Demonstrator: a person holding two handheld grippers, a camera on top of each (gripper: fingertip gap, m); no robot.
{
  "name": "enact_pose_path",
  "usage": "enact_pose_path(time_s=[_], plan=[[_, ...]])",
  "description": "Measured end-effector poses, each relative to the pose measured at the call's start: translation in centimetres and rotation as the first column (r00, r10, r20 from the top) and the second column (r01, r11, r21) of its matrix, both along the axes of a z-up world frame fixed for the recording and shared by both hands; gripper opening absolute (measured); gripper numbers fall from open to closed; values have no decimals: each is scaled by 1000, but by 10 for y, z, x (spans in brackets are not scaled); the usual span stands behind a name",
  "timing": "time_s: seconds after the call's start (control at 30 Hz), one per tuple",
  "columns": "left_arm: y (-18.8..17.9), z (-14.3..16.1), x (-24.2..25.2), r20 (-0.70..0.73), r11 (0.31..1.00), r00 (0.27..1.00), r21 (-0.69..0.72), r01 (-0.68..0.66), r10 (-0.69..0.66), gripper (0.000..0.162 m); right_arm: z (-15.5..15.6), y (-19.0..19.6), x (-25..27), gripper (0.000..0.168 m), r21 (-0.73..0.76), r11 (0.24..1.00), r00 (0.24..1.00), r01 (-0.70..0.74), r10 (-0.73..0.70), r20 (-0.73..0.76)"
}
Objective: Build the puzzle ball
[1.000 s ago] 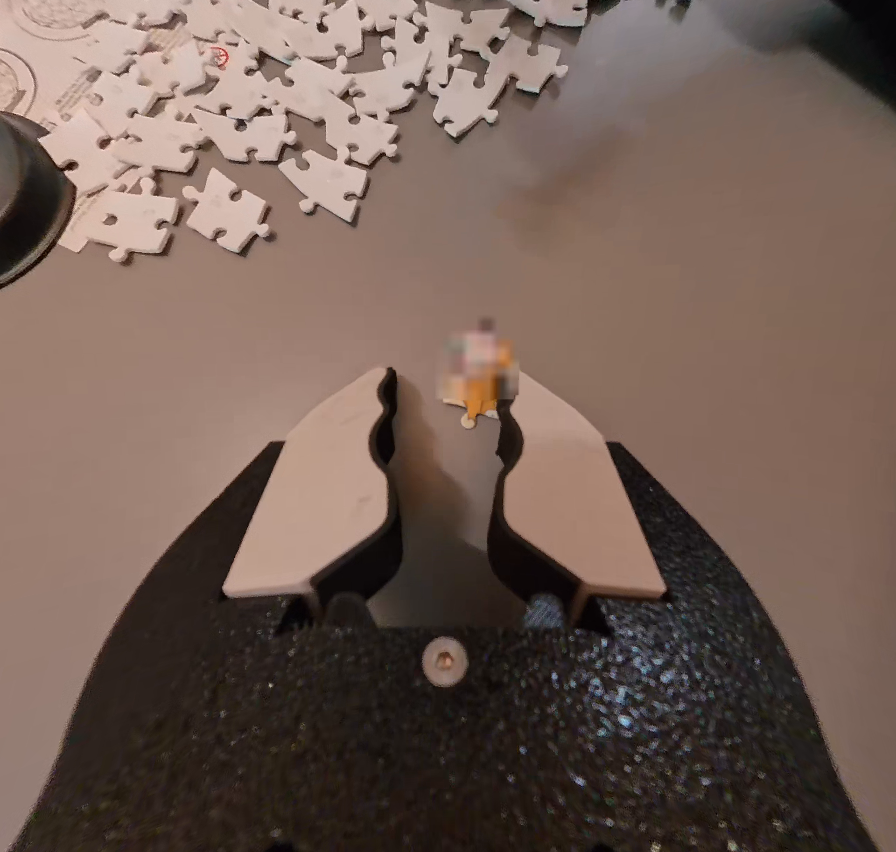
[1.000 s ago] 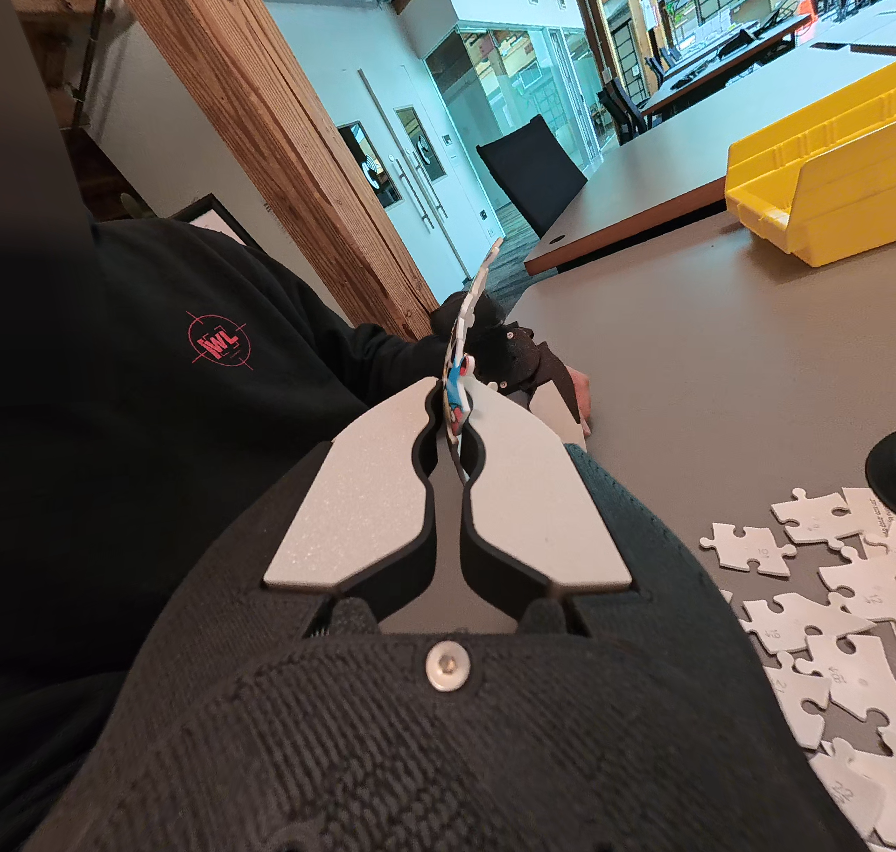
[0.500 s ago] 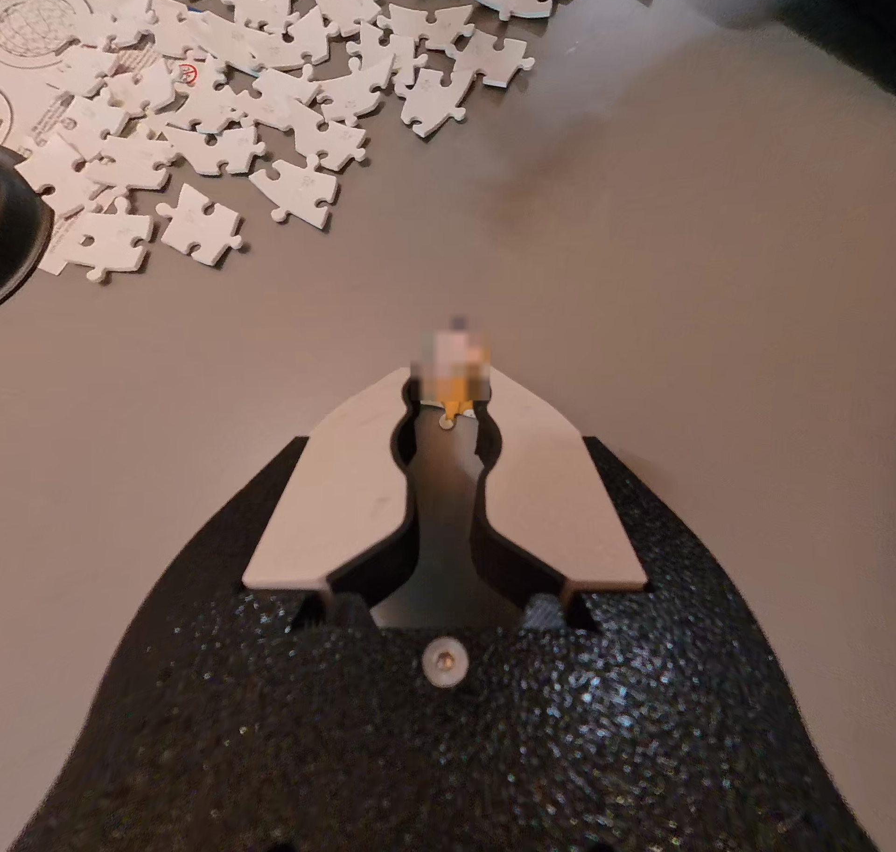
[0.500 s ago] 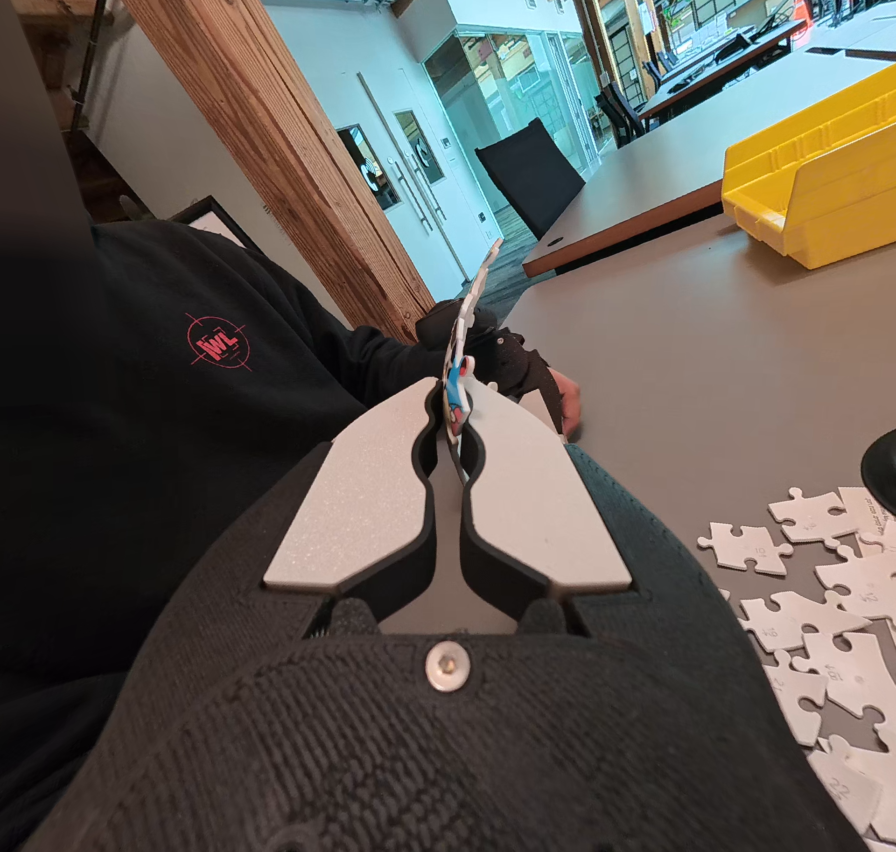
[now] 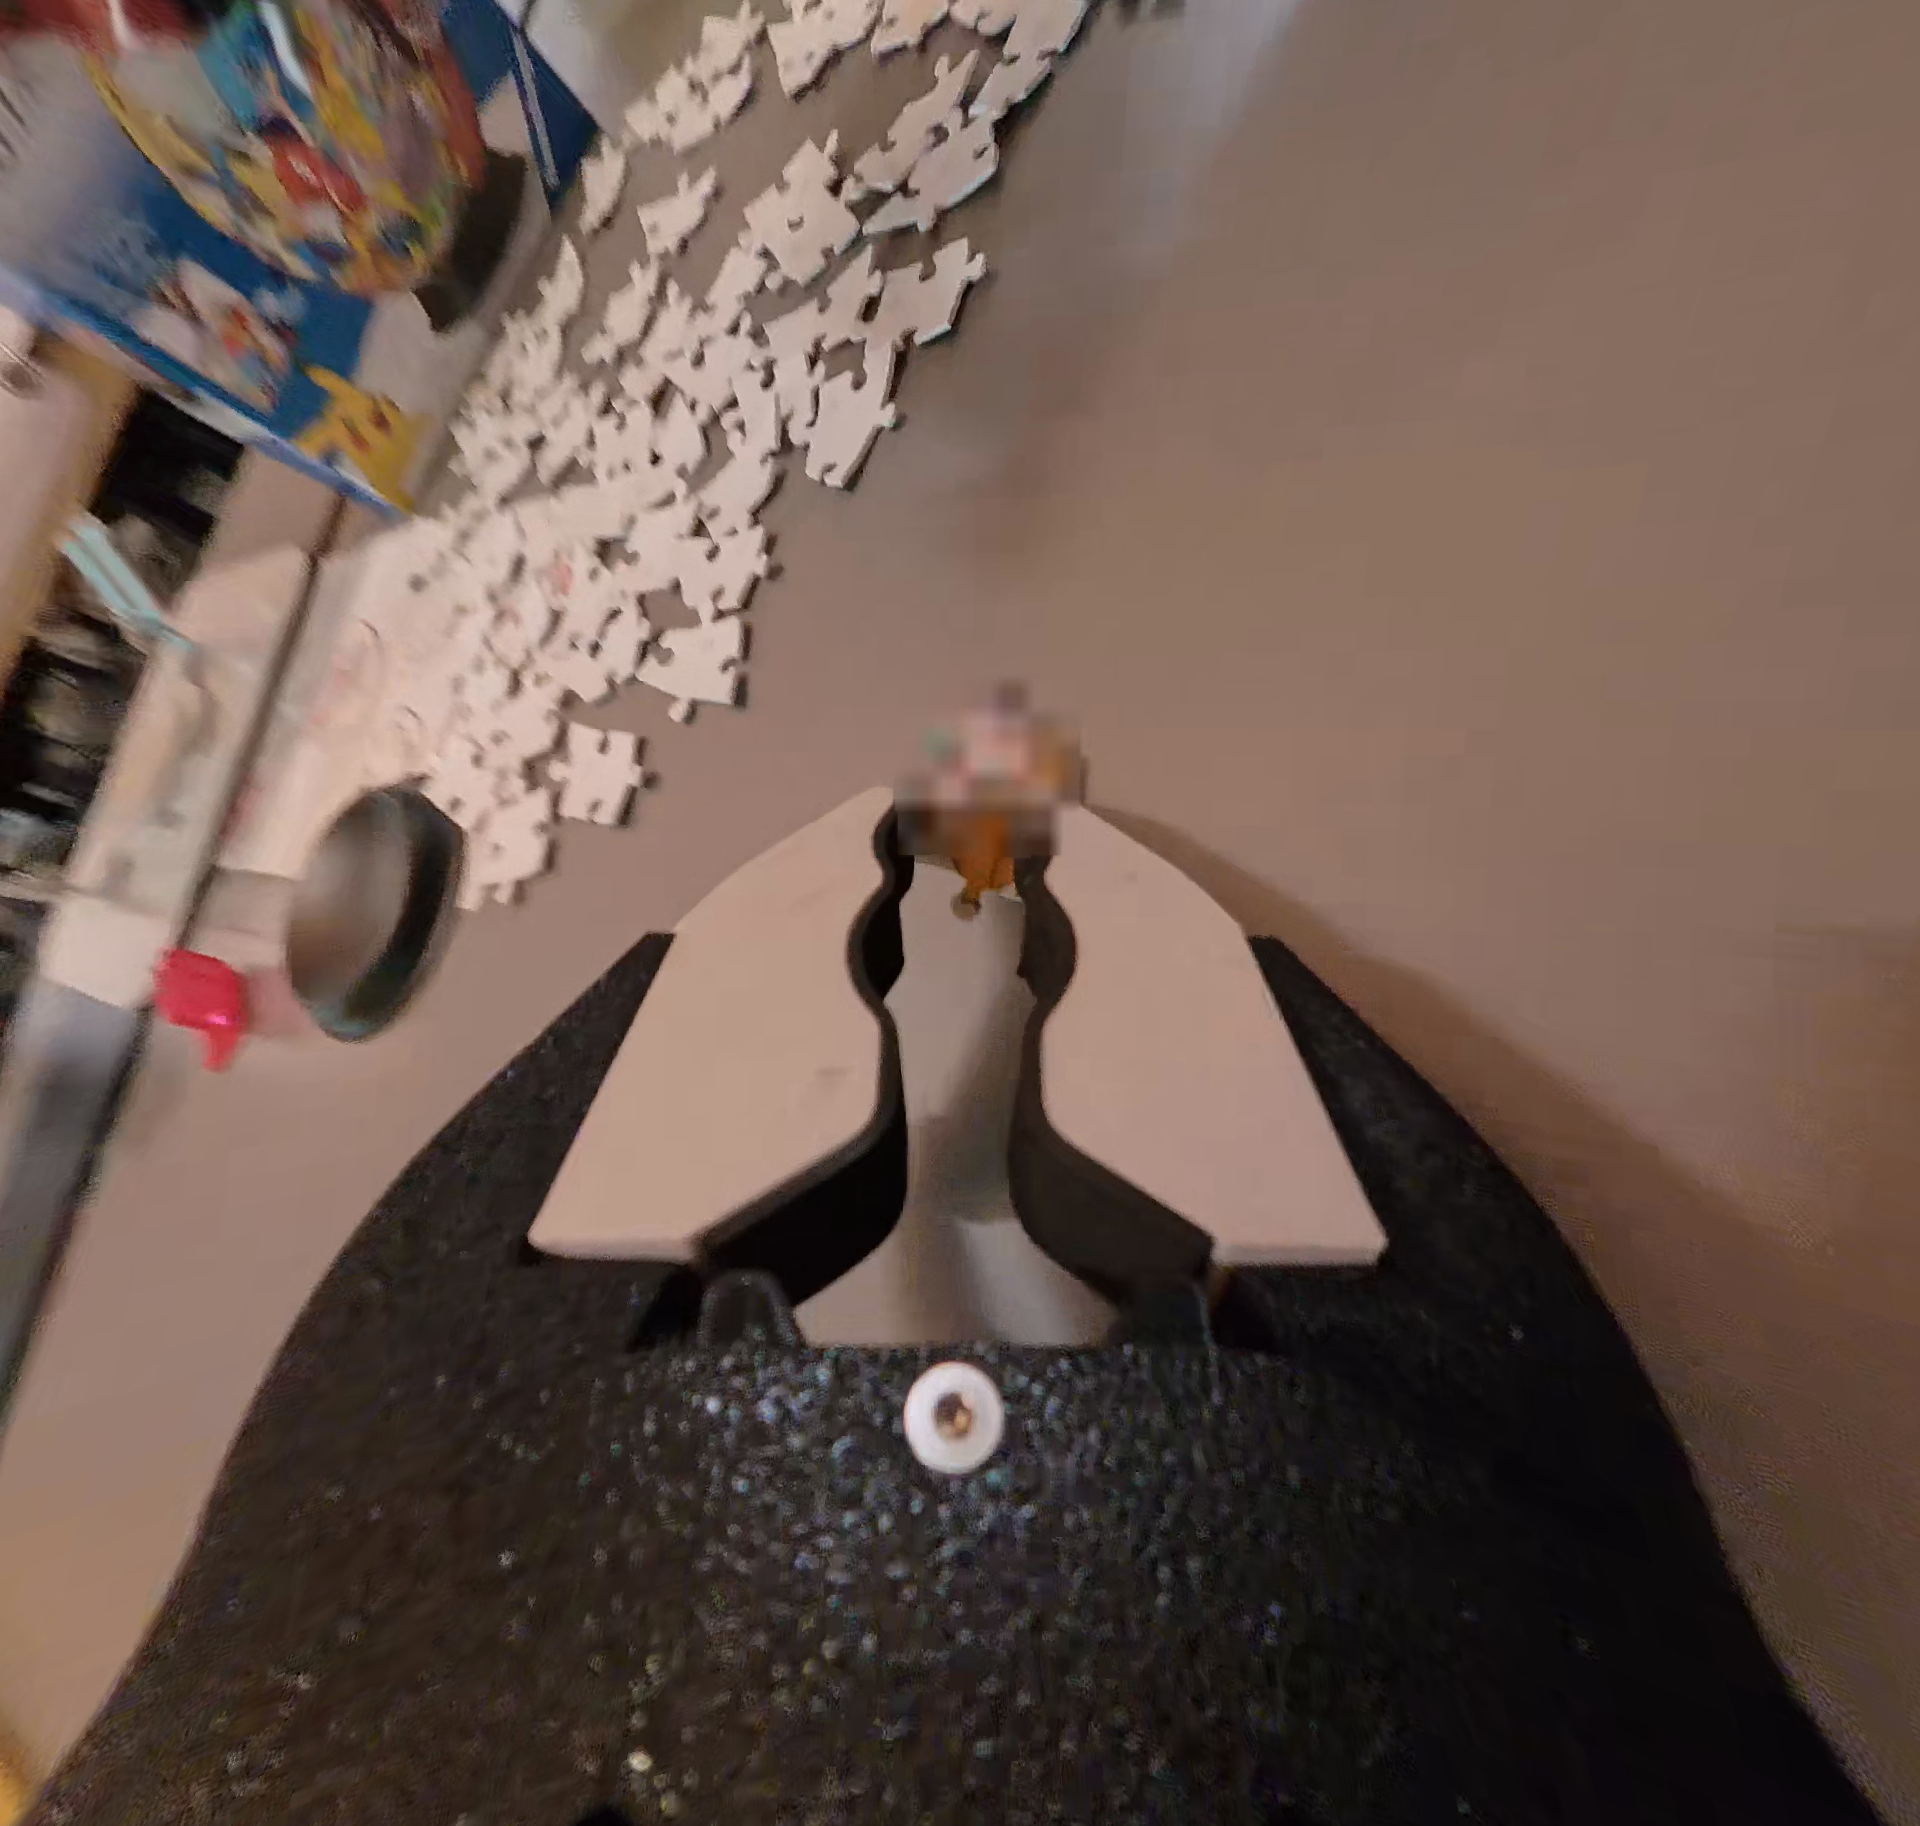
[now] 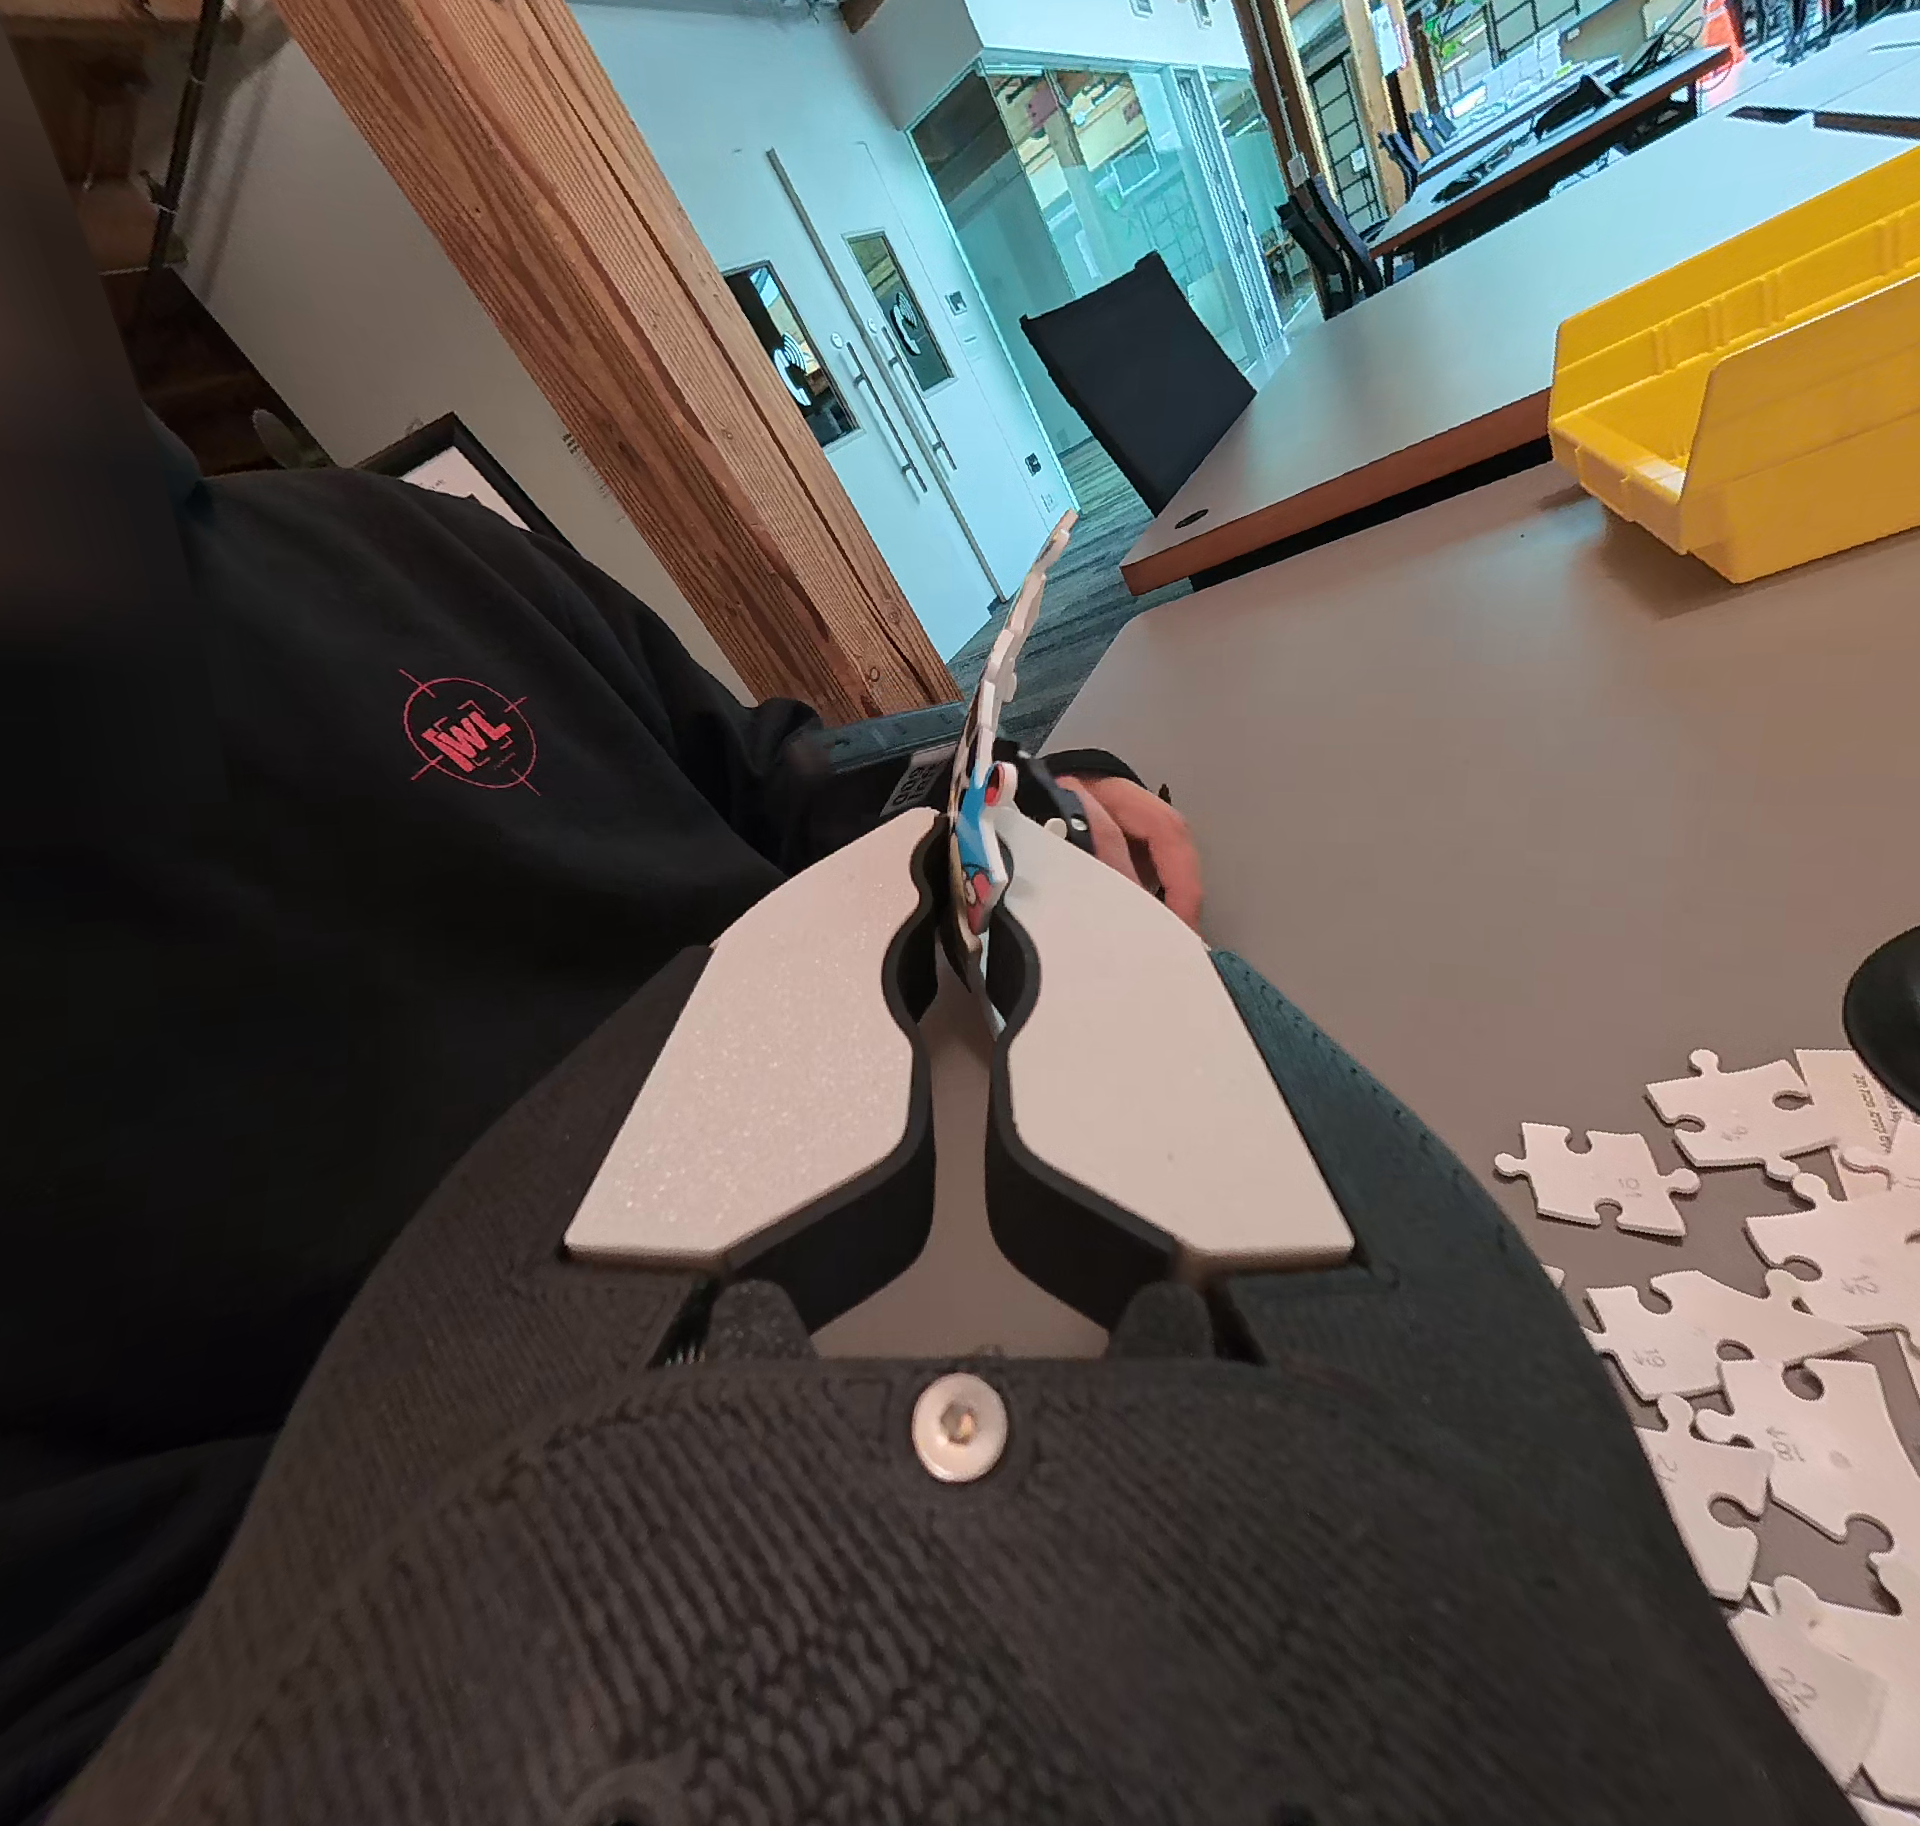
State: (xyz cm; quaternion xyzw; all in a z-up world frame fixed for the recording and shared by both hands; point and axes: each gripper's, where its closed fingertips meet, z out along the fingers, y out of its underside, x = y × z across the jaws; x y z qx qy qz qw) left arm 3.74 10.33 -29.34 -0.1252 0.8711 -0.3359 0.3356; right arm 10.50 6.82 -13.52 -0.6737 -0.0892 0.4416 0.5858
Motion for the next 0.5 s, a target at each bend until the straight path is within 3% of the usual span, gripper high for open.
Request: enact_pose_path(time_s=[0.2,0.37,0.5], plan=[[0,5,1,169,997,985,71,12,-24,17,-1,1,0,4,-1,1000,1000,-1,1,-2],[11,3,11,338,964,940,261,-51,-42,17,-1,1,1,4,-2,1000,1000,4,-4,-8],[13,-2,15,260,958,966,281,-62,-13,17,-1,1,0,4,-3,1000,1000,0,0,-5]])
